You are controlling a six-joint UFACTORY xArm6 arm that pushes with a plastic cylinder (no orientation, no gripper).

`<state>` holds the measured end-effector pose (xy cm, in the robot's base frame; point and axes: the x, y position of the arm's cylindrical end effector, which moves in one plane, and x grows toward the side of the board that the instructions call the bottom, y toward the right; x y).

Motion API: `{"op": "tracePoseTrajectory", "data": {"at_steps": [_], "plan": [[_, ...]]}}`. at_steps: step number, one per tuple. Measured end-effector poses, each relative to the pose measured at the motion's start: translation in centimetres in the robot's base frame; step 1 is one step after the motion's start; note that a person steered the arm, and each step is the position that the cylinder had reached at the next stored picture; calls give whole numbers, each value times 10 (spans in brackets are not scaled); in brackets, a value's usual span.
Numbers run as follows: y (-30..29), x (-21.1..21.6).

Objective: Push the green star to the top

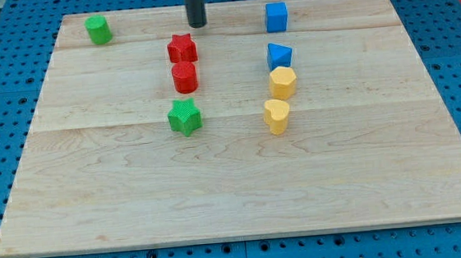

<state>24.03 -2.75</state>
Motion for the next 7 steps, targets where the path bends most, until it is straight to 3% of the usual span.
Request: {"op": "tracePoseTrajectory", "data": {"at_steps": [7], "plan": [[34,-15]]}}
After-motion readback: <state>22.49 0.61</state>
